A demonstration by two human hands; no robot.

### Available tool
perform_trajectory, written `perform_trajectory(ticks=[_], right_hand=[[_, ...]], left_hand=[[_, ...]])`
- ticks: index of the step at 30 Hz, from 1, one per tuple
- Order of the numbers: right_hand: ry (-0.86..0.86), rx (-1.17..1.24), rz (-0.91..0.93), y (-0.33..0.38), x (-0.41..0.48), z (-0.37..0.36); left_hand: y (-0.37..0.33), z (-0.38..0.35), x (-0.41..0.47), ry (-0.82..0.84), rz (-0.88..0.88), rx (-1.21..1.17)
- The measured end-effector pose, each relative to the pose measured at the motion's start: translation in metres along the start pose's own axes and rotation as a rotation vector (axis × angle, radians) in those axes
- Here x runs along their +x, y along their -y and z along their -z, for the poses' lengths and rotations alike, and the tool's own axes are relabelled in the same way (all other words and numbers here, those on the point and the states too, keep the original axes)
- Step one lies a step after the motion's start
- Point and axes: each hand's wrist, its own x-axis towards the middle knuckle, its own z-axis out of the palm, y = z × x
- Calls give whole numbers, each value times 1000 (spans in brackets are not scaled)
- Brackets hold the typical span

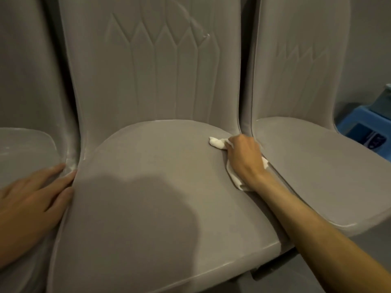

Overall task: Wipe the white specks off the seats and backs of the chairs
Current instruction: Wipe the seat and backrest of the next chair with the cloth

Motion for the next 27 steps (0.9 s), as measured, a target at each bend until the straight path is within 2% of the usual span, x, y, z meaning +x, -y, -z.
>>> perform_trajectory(ticks=[4,6,9,13,16,18,22,23,25,27], right_hand=[[46,29,86,32,43,-21],[9,-70,125,36,42,-23],[-22,-177,68,33,28,-21],[54,6,-65,47,38,-34],[109,188,-137,91,64,-52],[148,243,-58,121,78,-62],[213,331,359,165,62,-68],[247,331,409,163,57,-71],[238,388,284,147,61,-70],[181,358,64,127,70,-70]], left_hand=[[-87,54,1,17,159,-36],[-107,68,1,10,181,-37],[-116,82,3,-20,134,82],[-113,91,16,2,114,160],[-110,96,27,-1,71,183],[-105,97,31,-3,49,191],[-101,92,33,-61,38,198],[-100,90,32,-81,36,190],[-101,88,33,-126,34,181],[-102,85,35,-155,30,178]])
